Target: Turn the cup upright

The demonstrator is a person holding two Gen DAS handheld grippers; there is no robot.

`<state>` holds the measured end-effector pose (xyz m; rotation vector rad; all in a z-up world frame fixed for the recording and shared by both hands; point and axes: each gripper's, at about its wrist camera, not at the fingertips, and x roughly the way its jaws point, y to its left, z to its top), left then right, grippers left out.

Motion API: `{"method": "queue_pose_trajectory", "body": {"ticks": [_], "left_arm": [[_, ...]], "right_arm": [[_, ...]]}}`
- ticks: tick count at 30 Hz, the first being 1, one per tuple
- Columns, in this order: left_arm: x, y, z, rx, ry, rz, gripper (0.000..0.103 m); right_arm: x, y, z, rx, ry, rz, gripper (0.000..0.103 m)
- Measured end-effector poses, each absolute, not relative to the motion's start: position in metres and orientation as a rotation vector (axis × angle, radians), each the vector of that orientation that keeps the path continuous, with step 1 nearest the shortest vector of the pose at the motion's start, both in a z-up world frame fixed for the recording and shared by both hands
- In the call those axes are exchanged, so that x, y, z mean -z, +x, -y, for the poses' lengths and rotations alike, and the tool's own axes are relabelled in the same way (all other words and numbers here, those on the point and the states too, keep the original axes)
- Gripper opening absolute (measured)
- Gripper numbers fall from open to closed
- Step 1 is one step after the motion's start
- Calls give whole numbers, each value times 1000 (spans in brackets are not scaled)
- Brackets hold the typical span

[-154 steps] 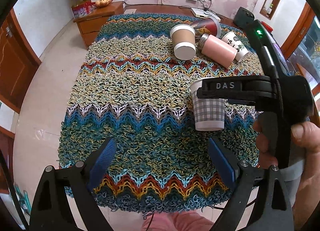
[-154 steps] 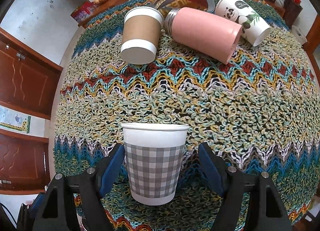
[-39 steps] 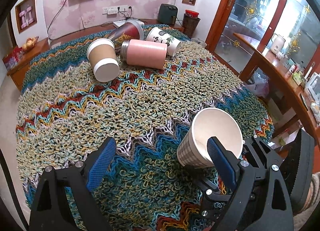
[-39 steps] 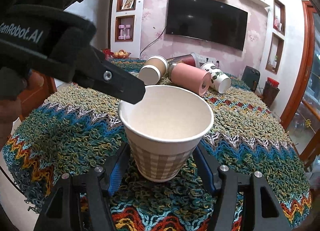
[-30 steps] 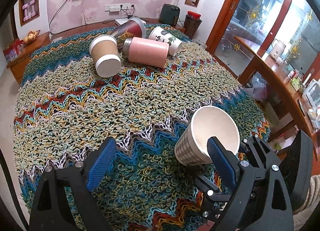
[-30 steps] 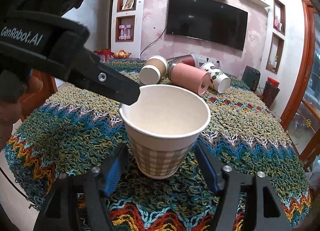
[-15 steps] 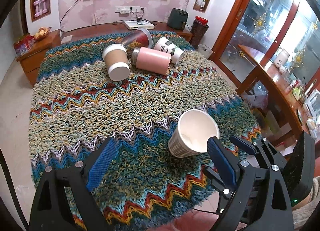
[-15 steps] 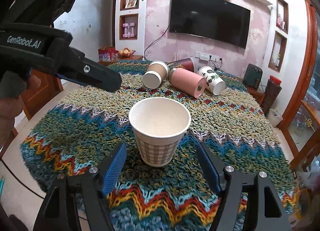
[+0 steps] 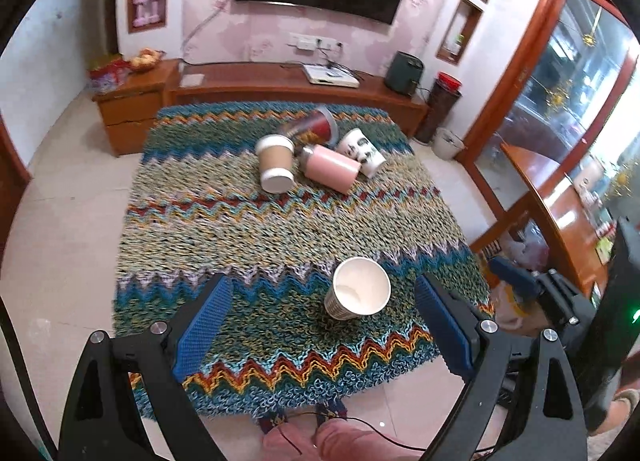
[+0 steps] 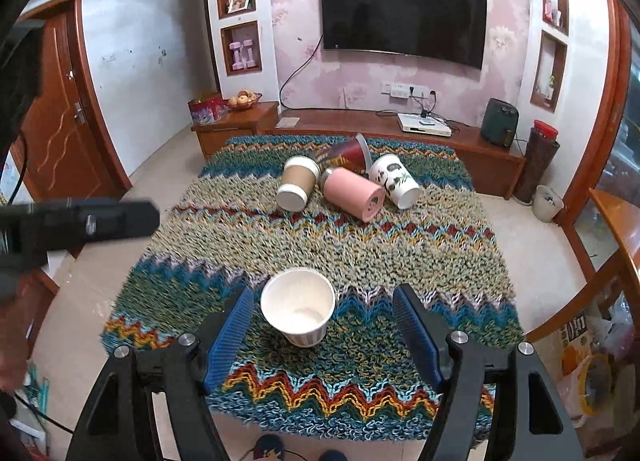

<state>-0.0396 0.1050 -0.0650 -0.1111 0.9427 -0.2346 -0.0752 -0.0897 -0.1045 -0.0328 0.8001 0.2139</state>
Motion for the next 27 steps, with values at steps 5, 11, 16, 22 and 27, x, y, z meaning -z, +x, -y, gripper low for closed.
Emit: {"method": "queue_pose_trajectory", "body": {"ticks": [5,11,16,22,27], "left_arm": [[46,-42,-107,179,-116,-918,94],[28,-41,-106,118,-120,-899,94],[22,-42,-100,82,-118,-912,94],[20,-45,-93,12,-94,-927,94],[18,-48,-89,-30,-73,-933,94]], "right_arm": [[71,-67,85,-206,-78,-819,73],[51,-56,86,-191,-90,-867,73],[37,-47,92,-161,-83,-873,73],[33,-48,96,-134,-67,-876,73],[29,-51,98,-120,-49,-879,73]]}}
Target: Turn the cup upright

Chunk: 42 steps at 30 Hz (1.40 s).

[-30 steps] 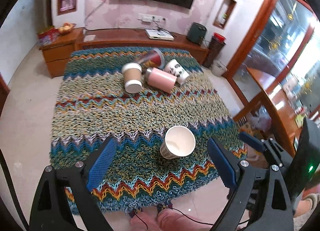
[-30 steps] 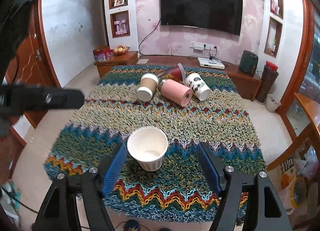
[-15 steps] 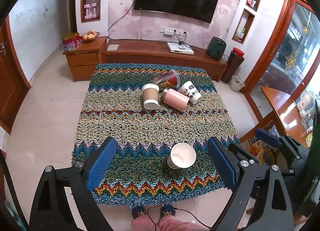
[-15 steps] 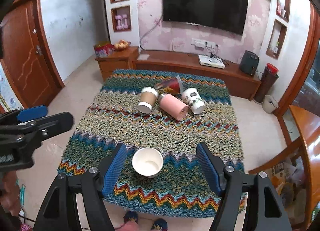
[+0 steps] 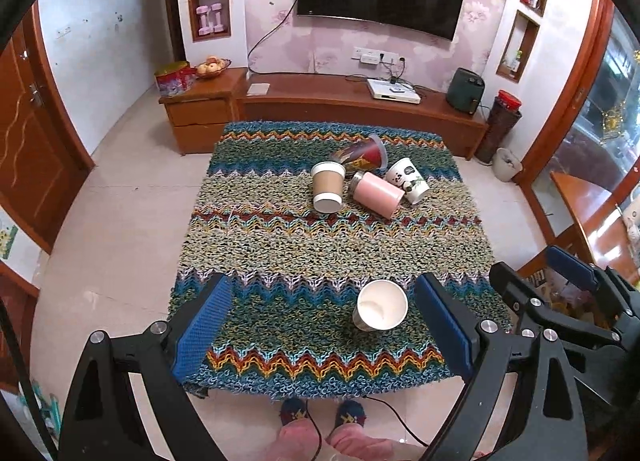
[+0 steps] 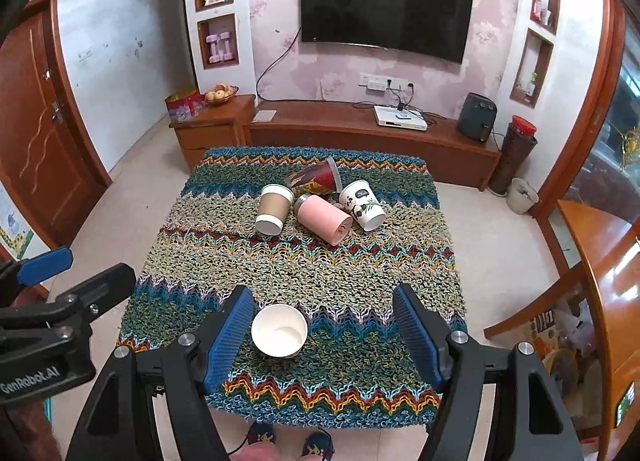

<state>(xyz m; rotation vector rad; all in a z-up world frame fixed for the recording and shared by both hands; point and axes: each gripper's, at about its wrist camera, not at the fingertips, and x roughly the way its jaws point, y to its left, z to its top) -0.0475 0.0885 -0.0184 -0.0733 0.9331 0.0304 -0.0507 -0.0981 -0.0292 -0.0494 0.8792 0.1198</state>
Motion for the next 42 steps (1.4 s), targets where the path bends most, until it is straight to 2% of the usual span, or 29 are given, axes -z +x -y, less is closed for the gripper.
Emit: {"method": "queue_pose_trajectory", "body": {"ticks": [16,42], "left_arm": [[6,-51,-87,-56,-62,-928,94],[11,-48,-93,-93,-53,-945,94]], "right_arm": [[10,-48,98,-91,-22,-884,73],[13,-48,90,-40,-53,-885,73]]}}
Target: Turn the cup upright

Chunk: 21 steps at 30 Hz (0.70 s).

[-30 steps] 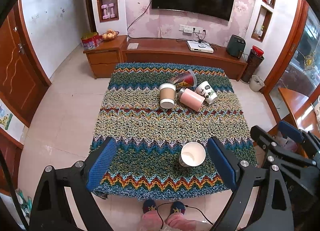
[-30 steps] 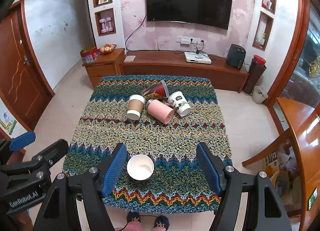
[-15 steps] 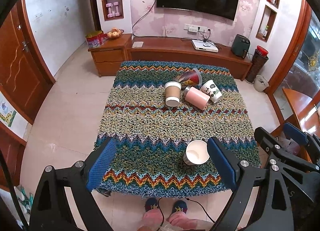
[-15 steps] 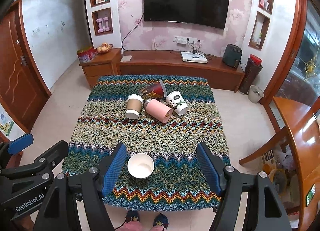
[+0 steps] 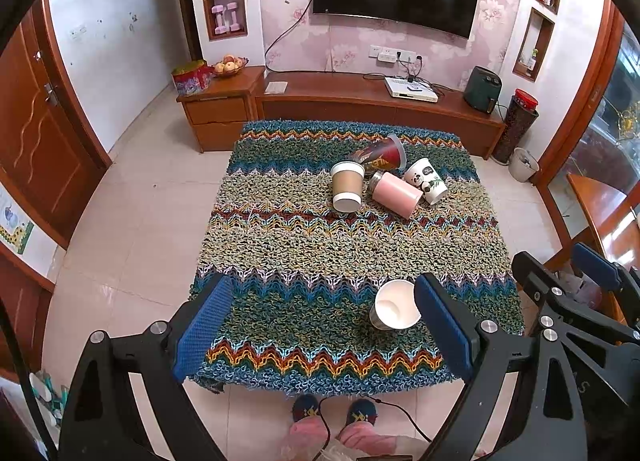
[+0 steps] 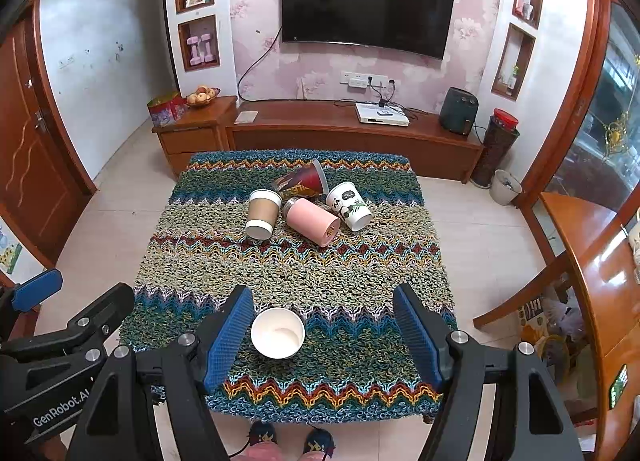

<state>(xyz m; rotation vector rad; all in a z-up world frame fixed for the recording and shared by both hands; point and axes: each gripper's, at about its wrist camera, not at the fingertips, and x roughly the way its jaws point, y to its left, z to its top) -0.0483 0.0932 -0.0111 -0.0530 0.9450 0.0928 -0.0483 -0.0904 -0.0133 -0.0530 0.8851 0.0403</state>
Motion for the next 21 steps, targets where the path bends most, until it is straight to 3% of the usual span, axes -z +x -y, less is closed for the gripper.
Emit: {"method": "queue_pose_trajectory", "body": {"ticks": [21], "left_arm": [[19,-43,-96,-76,-47,-963,94]], "right_arm": [[14,-45,91,-14,-47,-889,73]]}}
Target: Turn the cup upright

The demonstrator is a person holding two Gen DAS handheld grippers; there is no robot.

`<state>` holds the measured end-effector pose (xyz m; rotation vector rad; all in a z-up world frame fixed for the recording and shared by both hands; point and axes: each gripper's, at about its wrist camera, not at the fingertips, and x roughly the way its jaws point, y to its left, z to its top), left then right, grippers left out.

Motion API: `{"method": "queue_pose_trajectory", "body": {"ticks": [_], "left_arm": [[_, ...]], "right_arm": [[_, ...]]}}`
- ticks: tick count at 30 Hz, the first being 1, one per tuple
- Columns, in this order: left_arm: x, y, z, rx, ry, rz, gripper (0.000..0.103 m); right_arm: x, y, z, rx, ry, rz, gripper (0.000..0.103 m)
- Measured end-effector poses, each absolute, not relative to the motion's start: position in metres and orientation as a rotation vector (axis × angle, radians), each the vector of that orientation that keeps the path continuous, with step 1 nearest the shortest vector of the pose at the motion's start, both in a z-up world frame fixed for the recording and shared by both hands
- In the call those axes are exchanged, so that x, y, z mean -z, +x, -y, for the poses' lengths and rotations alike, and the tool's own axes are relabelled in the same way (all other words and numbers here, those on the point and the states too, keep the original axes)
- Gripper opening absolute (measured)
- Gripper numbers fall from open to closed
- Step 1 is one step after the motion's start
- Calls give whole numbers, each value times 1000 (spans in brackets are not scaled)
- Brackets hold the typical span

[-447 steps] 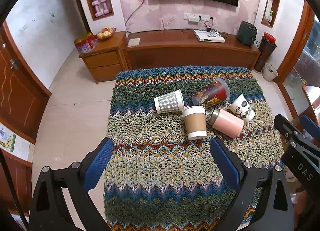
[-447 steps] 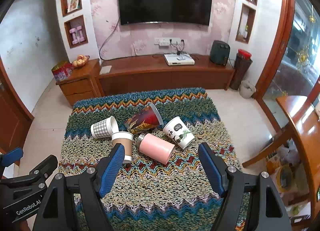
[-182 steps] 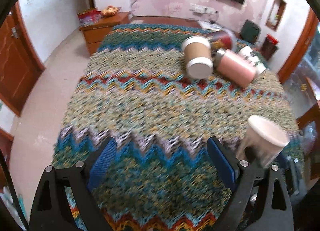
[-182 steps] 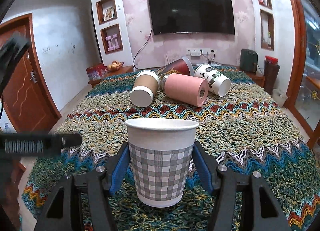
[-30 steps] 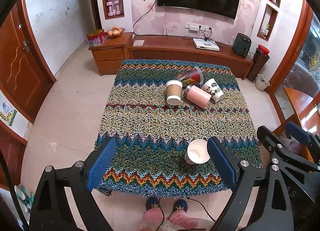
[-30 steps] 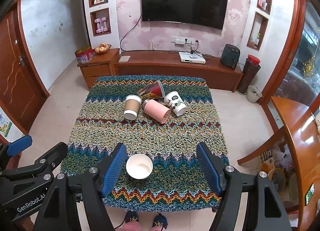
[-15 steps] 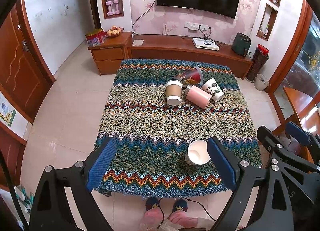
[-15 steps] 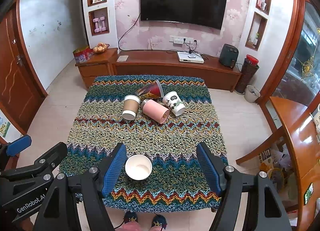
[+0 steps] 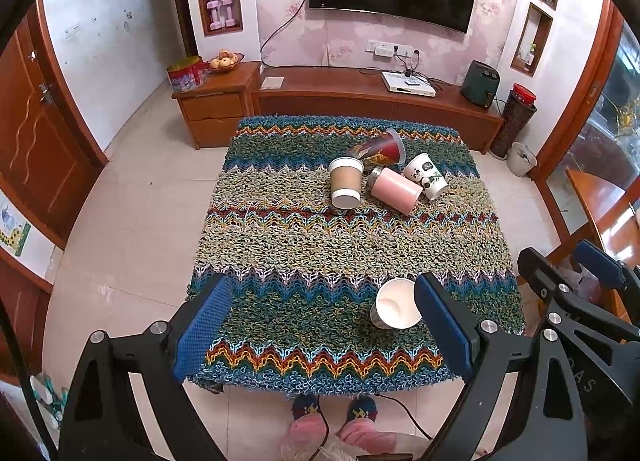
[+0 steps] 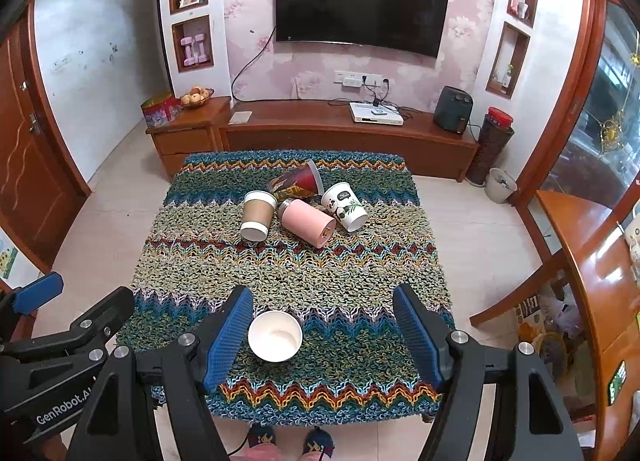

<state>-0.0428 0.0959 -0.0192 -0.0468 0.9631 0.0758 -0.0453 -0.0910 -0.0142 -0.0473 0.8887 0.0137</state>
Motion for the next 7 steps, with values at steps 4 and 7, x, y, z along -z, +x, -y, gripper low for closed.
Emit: {"method": "queue_pose_trajectory", "body": {"ticks": [4,7], "left_arm": [[21,-40,-95,-71,-44,-968,94],[21,-40,-96,-74,-44,-970,94]], "right_arm": [[15,-43,91,-8,-44,-893,73],[16,-43,91,-8,-44,-894,73]]}}
